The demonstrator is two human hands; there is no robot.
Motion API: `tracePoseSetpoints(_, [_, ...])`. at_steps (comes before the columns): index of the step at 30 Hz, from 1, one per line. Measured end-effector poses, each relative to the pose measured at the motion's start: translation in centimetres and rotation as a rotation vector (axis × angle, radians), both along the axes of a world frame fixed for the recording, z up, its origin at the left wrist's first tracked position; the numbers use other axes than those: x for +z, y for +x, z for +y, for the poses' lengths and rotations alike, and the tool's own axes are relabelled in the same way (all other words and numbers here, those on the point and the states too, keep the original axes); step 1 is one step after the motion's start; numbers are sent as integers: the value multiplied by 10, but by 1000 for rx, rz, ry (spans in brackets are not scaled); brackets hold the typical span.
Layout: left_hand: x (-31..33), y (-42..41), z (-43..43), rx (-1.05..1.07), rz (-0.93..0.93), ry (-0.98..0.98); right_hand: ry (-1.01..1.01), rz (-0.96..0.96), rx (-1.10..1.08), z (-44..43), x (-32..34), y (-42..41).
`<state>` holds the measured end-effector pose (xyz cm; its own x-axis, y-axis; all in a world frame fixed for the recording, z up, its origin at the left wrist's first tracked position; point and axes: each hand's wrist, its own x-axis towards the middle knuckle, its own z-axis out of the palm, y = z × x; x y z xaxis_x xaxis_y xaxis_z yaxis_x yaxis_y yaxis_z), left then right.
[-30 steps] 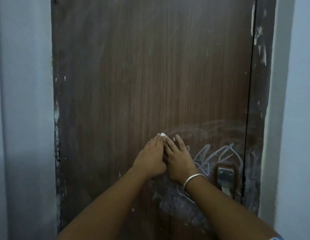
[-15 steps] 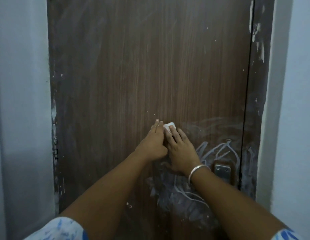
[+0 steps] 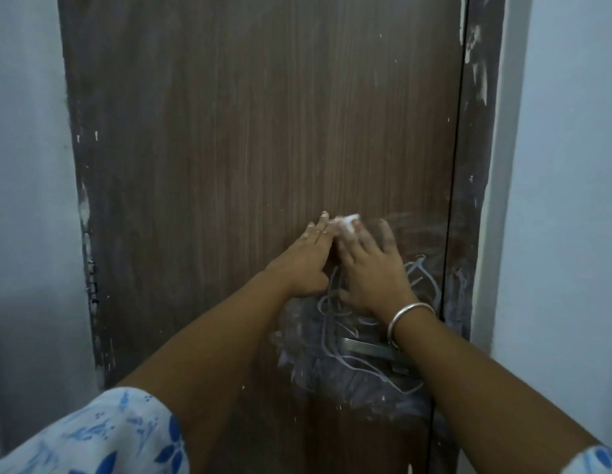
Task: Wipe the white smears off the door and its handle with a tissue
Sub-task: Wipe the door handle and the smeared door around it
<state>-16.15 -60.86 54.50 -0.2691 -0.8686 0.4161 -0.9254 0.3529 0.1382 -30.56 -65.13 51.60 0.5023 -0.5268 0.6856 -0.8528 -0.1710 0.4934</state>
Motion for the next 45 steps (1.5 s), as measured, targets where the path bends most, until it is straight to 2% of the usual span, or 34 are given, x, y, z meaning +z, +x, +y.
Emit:
tracePoseSetpoints(2, [1,-7,0,-11,-42,-13,-39,-193,-28,3,1,-10])
tracePoseSetpoints(4, [4,-14,-1,-13,-77,-20,-40,-298,-14,5,-9,-14])
tracePoseSetpoints(8, [4,-24,-6,19,-113,-12,49,-186,58,5,-15,-18])
tracePoseSetpoints(10, [0,-29,-8,71,-144,-55,13,-127,19,3,-7,-28])
tracePoseSetpoints(12, [-2,-32,-9,116,-171,-91,-36,-206,-56,3,0,-39])
tracePoseSetpoints(15, [0,-35,-9,139,-192,-120,-85,-445,-90,7,-3,-42])
tracePoseSetpoints(17, [3,-39,-9,144,-218,-147,-24,-437,-65,8,-9,-37])
tracePoseSetpoints(19, [6,-44,-9,149,-240,-171,21,-349,-1,7,-12,-35])
tracePoseSetpoints(22, [10,-49,-8,168,-261,-181,-25,-289,-53,6,-4,-47])
tracePoseSetpoints(25, [13,-49,-8,215,-330,-176,-105,-518,-176,10,-1,-59])
tracePoseSetpoints(27, [12,-48,-9,242,-354,-192,-88,-638,-190,15,-4,-54])
tracePoseSetpoints(30, [10,-46,-10,250,-341,-214,9,-631,-133,16,-10,-42])
tracePoseSetpoints(34, [7,-45,-11,245,-329,-208,-52,-523,-114,8,10,-59])
tracePoseSetpoints(38, [4,-42,-12,235,-310,-200,-83,-660,-162,8,18,-63])
tracePoseSetpoints(45, [-2,-32,-10,216,-331,-153,1,-759,-209,23,-44,-45])
